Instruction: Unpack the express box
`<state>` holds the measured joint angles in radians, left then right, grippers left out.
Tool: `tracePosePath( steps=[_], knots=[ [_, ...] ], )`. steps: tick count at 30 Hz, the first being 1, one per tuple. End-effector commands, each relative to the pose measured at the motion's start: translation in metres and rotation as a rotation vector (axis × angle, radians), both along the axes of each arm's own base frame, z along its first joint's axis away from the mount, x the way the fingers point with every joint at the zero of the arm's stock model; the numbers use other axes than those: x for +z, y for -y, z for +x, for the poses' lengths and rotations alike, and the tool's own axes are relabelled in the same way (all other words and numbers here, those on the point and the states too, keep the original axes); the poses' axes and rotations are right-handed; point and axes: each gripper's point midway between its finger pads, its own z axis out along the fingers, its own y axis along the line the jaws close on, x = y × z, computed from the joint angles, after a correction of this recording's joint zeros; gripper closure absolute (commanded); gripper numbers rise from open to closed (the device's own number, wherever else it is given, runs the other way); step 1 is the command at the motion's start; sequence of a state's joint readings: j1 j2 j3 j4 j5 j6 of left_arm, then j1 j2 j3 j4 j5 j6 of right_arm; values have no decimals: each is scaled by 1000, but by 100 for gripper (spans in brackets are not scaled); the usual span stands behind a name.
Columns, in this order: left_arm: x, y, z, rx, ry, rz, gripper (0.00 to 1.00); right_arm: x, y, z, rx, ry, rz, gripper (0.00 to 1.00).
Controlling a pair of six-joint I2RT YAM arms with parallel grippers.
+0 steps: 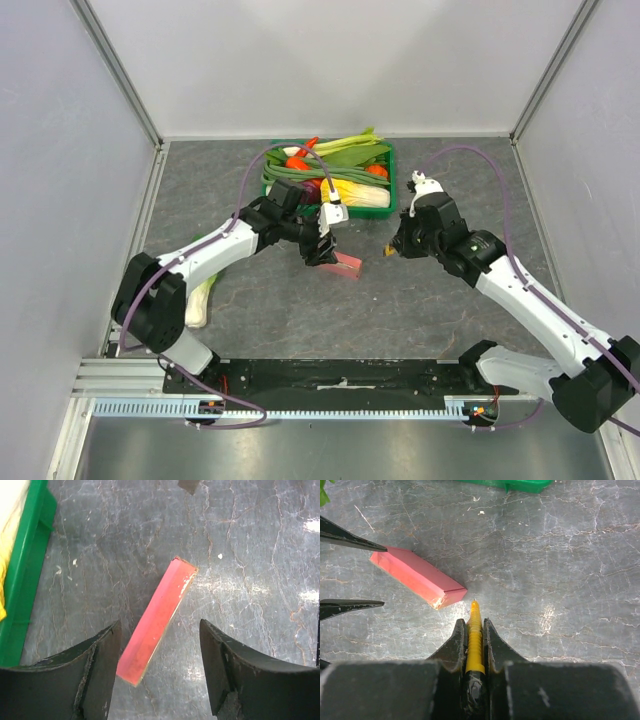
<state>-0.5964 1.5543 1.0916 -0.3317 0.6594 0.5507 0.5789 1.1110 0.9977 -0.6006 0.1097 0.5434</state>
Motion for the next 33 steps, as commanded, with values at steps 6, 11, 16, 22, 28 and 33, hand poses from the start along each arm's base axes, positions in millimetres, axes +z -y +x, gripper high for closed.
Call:
tracePosePath(
  steps=[6, 11, 16, 22, 28, 33],
  knots=[
    [-1, 25, -3, -233, 81, -26, 30, 2, 12, 0, -9, 10, 16, 100],
    [-15, 29, -11, -264, 17, 3, 31, 3, 15, 2, -15, 8, 22, 100],
    [-39, 31, -5, -243, 14, 59, 32, 2, 15, 4, -12, 0, 34, 100],
    [-56, 31, 9, -193, 38, 99, 35, -1, 15, 5, -14, -7, 43, 100],
    [-69, 26, 19, -119, 32, 146, 57, -3, 18, 8, -28, -7, 51, 100],
    [-64, 25, 26, -33, 16, 143, 71, -7, 16, 7, -30, -14, 68, 100]
  ],
)
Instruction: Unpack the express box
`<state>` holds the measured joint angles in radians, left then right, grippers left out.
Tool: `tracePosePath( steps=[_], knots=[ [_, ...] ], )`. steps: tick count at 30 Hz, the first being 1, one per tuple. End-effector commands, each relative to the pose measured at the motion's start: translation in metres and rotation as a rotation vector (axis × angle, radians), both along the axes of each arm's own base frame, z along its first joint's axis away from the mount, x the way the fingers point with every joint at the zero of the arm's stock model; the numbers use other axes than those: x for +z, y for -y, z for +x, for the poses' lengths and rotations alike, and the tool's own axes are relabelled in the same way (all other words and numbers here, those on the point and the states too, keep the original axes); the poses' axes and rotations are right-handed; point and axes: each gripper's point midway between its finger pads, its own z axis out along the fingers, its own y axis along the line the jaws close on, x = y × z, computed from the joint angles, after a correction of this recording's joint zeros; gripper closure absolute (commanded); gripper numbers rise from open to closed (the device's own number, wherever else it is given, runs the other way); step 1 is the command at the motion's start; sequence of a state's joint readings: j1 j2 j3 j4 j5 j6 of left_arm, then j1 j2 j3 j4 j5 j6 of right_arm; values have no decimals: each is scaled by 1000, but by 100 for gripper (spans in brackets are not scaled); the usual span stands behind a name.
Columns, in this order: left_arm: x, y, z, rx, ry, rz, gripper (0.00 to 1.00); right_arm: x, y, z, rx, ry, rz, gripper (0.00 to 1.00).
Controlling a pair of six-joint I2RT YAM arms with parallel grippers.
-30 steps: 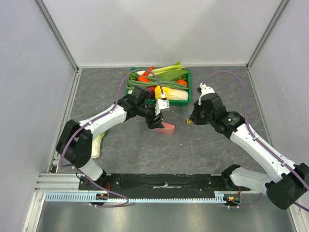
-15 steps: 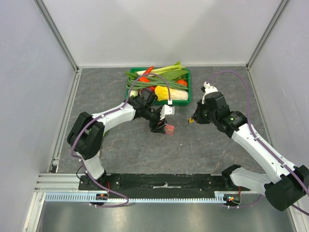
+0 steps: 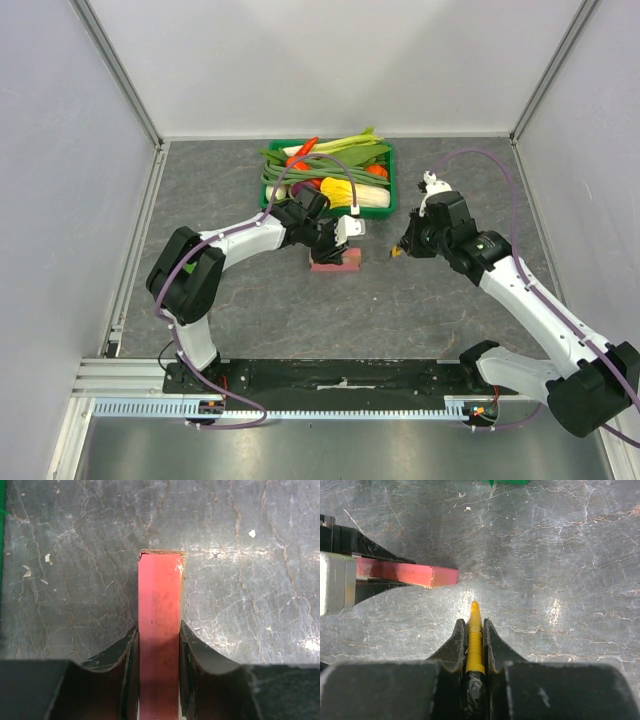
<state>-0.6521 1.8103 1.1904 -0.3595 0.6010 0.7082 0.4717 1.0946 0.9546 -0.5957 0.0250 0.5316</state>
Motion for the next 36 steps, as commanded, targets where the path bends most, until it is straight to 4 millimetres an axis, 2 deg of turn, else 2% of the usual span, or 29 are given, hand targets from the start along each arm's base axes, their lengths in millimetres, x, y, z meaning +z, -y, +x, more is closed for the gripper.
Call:
tracePosePath(
  steps=[1, 5, 6, 7, 9, 10, 11, 15, 19, 21, 24, 28, 36],
  knots=[
    [4, 3, 11, 89, 13, -9, 71, 5, -6, 6, 5, 38, 46, 100],
    [5, -2, 1, 118, 17, -20, 69, 5, -16, 7, 45, 85, 102, 100],
    [7, 0, -1, 112, 29, -32, 69, -3, -16, 6, 51, 82, 102, 100],
    [2, -3, -9, 104, 16, -27, 69, 4, -21, 12, 58, 130, 127, 100],
    [2, -1, -16, 90, 25, -29, 68, 1, -25, 13, 71, 158, 160, 100],
    [-2, -3, -18, 90, 22, -19, 68, 10, -30, 19, 66, 203, 197, 100],
    [-3, -3, -20, 93, 15, -13, 67, 10, -32, 20, 65, 213, 210, 100],
    [-8, -2, -22, 138, -19, 10, 66, 24, -39, 33, 36, 285, 231, 100],
    [-8, -3, -23, 258, -92, 9, 67, 22, -47, 36, -3, 298, 205, 100],
    [-10, -5, -19, 317, -107, 22, 71, 19, -55, 32, -1, 293, 217, 100],
    [-17, -8, -25, 371, -163, 67, 76, 11, -60, 28, -11, 293, 196, 100],
    [-32, -14, -33, 383, -167, 113, 79, 6, -67, 28, -20, 319, 182, 100],
    [-37, -18, -31, 403, -73, 172, 80, 2, -55, 36, -62, 355, 108, 100]
  ],
)
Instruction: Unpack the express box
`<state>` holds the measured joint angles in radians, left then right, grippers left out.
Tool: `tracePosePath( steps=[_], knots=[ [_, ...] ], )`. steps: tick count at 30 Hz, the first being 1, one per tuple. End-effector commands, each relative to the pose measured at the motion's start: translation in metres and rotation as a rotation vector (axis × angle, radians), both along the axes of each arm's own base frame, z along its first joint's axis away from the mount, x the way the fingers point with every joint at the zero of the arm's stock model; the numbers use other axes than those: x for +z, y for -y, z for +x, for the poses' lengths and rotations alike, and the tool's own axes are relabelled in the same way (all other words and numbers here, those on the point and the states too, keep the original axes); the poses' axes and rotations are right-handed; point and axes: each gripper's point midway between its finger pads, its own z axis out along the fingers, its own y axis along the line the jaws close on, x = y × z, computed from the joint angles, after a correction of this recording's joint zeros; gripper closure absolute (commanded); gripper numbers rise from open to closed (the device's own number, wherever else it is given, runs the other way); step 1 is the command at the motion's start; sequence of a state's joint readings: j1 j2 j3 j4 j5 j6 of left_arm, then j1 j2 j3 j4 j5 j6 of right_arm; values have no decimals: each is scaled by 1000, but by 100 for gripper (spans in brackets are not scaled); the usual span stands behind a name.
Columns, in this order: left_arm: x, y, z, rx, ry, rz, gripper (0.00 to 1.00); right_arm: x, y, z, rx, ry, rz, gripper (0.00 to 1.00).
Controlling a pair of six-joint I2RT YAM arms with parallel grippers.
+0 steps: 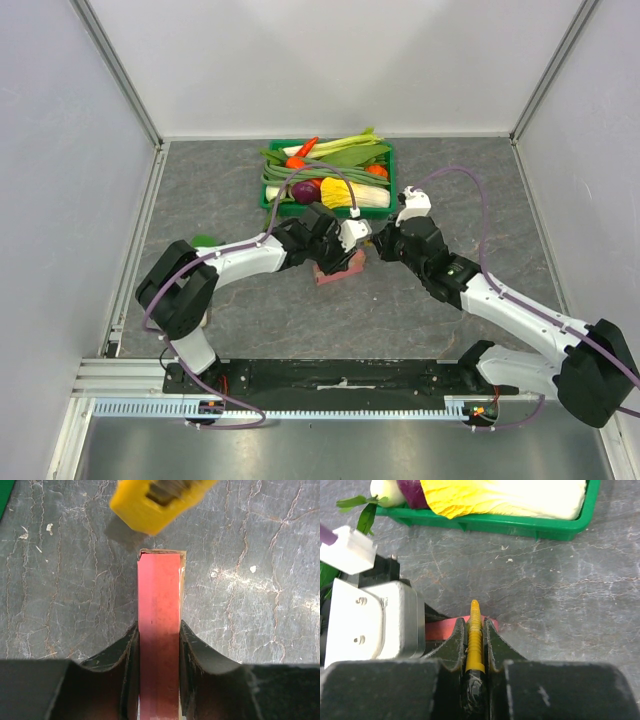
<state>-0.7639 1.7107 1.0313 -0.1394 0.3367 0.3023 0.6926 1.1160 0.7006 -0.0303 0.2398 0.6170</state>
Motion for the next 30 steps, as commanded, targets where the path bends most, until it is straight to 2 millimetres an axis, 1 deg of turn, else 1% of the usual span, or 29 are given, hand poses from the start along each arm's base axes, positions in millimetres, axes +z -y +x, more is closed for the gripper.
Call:
tracePosePath(
  steps=[1, 3, 8, 13, 17, 19, 26, 30],
  knots=[
    [-36, -29, -16, 74, -59, 178, 81, 14, 8, 14, -66, 80, -12, 100],
    [-39, -31, -17, 80, -52, 196, 81, 14, 9, 14, -65, 84, -21, 100],
    [-42, -34, -16, 92, -53, 218, 81, 10, 3, 12, -29, 72, -22, 100],
    [-43, -33, -18, 92, -65, 223, 82, 6, 15, 4, -31, 81, -53, 100],
    [-44, -32, -19, 86, -74, 218, 83, 6, 8, -3, 30, 82, -41, 100],
    [-44, -33, -19, 89, -74, 220, 84, 3, 8, -4, 35, 78, -39, 100],
    [-44, -32, -20, 85, -76, 222, 84, 7, 3, -1, 41, 95, -11, 100],
    [-46, -34, -21, 82, -80, 230, 85, 10, 3, -1, 37, 105, -9, 100]
  ],
)
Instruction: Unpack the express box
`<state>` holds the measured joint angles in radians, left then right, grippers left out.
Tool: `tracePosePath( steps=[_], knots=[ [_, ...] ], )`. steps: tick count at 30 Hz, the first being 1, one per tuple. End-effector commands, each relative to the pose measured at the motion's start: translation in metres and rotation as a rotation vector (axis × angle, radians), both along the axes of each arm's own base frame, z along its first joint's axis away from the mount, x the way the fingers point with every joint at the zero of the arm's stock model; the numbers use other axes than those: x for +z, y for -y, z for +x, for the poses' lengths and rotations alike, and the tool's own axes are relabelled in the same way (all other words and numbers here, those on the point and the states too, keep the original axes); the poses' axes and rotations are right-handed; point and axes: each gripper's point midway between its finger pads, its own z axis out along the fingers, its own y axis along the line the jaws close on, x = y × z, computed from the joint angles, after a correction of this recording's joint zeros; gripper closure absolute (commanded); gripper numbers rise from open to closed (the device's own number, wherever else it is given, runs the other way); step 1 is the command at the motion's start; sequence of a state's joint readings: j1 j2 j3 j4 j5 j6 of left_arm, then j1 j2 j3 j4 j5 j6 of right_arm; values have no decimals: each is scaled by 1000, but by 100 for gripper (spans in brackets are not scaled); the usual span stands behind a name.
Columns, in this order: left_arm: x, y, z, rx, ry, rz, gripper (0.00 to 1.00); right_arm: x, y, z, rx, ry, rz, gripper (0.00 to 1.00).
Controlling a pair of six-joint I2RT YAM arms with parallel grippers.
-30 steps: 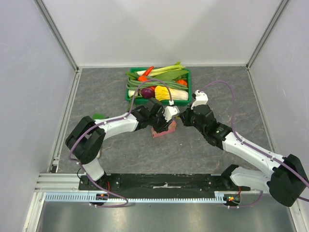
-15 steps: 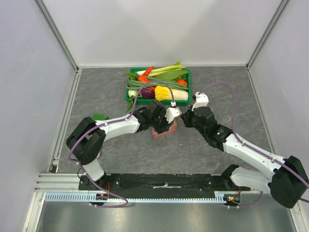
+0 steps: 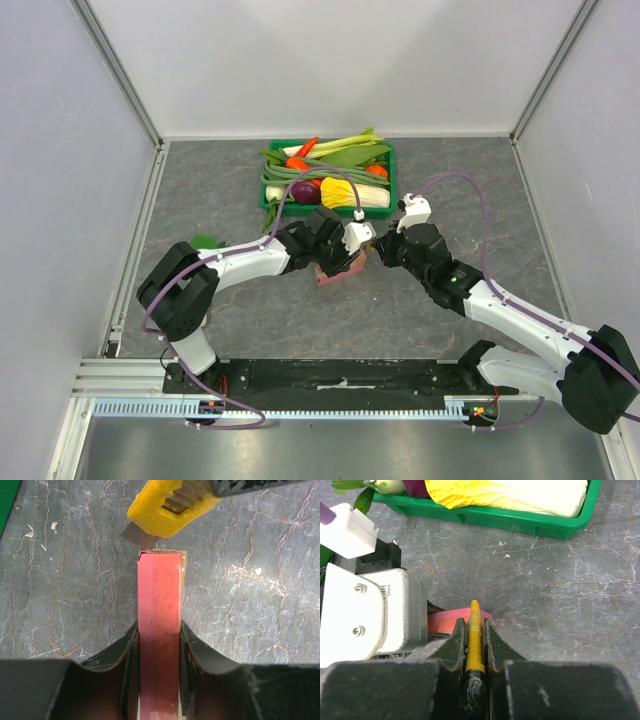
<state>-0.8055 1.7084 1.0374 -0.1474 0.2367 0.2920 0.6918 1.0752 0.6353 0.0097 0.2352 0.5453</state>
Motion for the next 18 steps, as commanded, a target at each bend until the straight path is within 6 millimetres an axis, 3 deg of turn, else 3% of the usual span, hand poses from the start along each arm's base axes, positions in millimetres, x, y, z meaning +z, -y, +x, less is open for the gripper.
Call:
tracePosePath(
  steps=[1, 14, 18],
  knots=[
    [-45, -35, -21, 55, -126, 178, 85, 18, -4, 6, 4, 63, 35, 100],
    [-47, -35, -21, 57, -133, 185, 86, -1, -7, -1, 39, 3, 7, 100],
    [-48, -36, -21, 60, -136, 187, 87, -10, 0, -4, 29, -13, -34, 100]
  ],
)
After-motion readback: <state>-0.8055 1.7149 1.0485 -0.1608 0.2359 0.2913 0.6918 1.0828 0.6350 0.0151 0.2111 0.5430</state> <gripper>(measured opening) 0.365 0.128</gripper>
